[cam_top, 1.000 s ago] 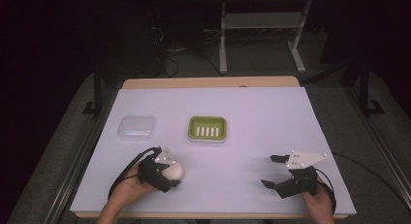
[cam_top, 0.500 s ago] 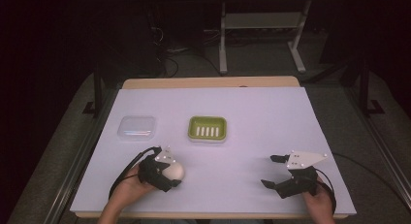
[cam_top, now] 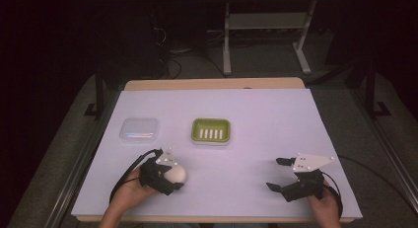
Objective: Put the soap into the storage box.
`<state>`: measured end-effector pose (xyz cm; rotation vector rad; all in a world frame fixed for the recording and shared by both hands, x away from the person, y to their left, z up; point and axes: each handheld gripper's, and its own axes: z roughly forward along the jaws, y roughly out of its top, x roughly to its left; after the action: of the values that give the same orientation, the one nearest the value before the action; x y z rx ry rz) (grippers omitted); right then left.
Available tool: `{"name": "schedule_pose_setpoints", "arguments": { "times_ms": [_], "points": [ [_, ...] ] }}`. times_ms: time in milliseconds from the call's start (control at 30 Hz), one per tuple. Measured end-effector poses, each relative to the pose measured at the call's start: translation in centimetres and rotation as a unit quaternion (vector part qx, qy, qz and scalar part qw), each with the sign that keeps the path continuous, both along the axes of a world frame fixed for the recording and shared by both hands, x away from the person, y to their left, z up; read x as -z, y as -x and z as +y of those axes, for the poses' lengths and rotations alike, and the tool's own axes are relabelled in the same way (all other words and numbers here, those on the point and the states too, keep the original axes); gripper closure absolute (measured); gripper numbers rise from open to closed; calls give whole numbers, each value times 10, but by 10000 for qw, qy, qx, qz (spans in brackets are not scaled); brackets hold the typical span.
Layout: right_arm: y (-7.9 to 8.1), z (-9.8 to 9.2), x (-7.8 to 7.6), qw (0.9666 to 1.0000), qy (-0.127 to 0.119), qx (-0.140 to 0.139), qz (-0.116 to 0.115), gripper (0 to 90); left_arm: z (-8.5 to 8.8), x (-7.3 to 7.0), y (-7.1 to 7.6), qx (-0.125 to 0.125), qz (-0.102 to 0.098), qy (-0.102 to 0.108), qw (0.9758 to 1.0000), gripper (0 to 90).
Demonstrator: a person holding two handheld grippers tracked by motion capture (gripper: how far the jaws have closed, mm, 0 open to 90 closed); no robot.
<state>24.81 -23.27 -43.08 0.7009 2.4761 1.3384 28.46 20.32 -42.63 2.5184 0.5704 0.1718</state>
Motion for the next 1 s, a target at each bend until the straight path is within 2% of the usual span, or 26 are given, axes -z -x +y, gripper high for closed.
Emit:
{"name": "schedule_pose_setpoints", "arguments": {
  "times_ms": [100, 367, 533, 667, 700, 833, 867, 1000],
  "points": [
    [0, 0, 0, 10000, -6, 9, -6, 131, 0, -3, 0, -81, 34, 33, 10000, 253],
    [1, -3, 0, 10000, -19, 53, -21, 131, 0, -11, -3, -34, 6, 211, 9998, 253],
    [0, -5, 1, 9999, -60, 80, -3, 131, -5, -14, -8, -9, 109, 323, 9994, 253],
    [0, -6, 1, 9999, -88, 100, 18, 131, -9, -15, -13, -11, 123, 325, 9994, 253],
    [0, -7, 1, 9999, -80, 87, 12, 131, -10, -16, -16, 60, 99, 290, 9995, 253],
    [-1, -7, 1, 9999, -117, 72, -4, 131, -14, -19, -21, 73, 156, 310, 9994, 253],
    [-1, -7, 0, 9999, -118, 65, -7, 131, -15, -19, -22, 43, 166, 394, 9991, 253],
    [-1, -6, 0, 9999, -106, 33, -24, 131, -18, -24, -28, 87, 152, 392, 9991, 253]
  ]
}}
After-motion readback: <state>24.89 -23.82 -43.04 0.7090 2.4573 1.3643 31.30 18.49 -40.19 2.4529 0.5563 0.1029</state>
